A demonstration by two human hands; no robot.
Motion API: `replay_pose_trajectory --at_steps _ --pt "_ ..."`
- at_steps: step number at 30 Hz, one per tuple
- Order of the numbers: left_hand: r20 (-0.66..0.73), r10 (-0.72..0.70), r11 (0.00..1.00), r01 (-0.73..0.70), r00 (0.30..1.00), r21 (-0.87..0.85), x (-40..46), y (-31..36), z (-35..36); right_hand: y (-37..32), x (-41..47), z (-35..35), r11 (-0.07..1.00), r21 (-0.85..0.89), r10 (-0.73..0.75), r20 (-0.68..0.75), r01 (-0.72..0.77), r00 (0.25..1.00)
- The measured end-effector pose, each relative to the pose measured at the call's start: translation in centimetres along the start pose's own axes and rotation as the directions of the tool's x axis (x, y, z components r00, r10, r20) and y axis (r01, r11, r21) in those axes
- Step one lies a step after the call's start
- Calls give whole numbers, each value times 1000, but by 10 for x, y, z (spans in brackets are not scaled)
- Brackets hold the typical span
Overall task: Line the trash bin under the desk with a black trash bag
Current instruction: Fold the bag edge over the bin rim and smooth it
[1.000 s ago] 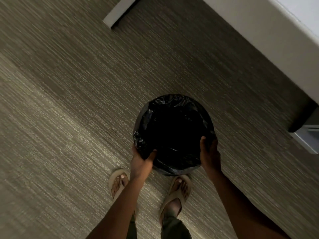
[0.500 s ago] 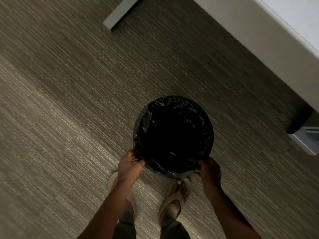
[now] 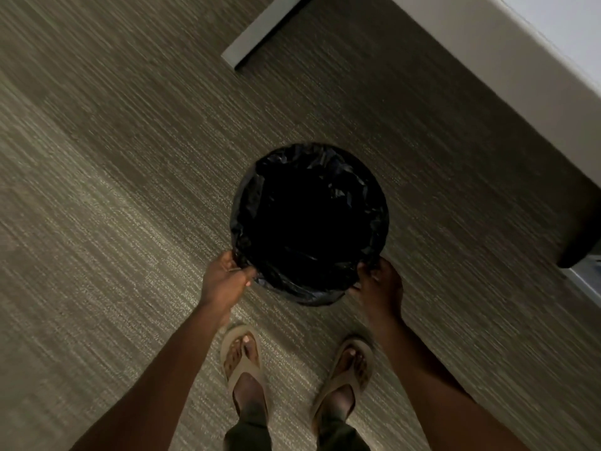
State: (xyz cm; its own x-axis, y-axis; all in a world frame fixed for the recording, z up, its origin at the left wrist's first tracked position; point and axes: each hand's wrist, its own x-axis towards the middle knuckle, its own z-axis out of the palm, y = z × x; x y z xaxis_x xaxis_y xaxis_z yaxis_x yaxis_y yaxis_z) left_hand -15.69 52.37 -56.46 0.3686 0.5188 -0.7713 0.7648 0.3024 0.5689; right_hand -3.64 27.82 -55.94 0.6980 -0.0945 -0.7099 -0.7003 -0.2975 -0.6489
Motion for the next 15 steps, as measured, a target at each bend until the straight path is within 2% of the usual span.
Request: replay_pose_trajectory --at_steps 4,9,15 --pt "-68 45 999 -46 997 -15 40 34 -32 -37 23 54 998 -27 -55 43 57 998" --pt "-118 123 991 -116 985 64 102 81 -68 -77 54 125 998 -6 -64 64 64 996" --pt "-119 106 989 -92 987 116 152 105 -88 -93 80 172 996 -76 -47 20 48 999"
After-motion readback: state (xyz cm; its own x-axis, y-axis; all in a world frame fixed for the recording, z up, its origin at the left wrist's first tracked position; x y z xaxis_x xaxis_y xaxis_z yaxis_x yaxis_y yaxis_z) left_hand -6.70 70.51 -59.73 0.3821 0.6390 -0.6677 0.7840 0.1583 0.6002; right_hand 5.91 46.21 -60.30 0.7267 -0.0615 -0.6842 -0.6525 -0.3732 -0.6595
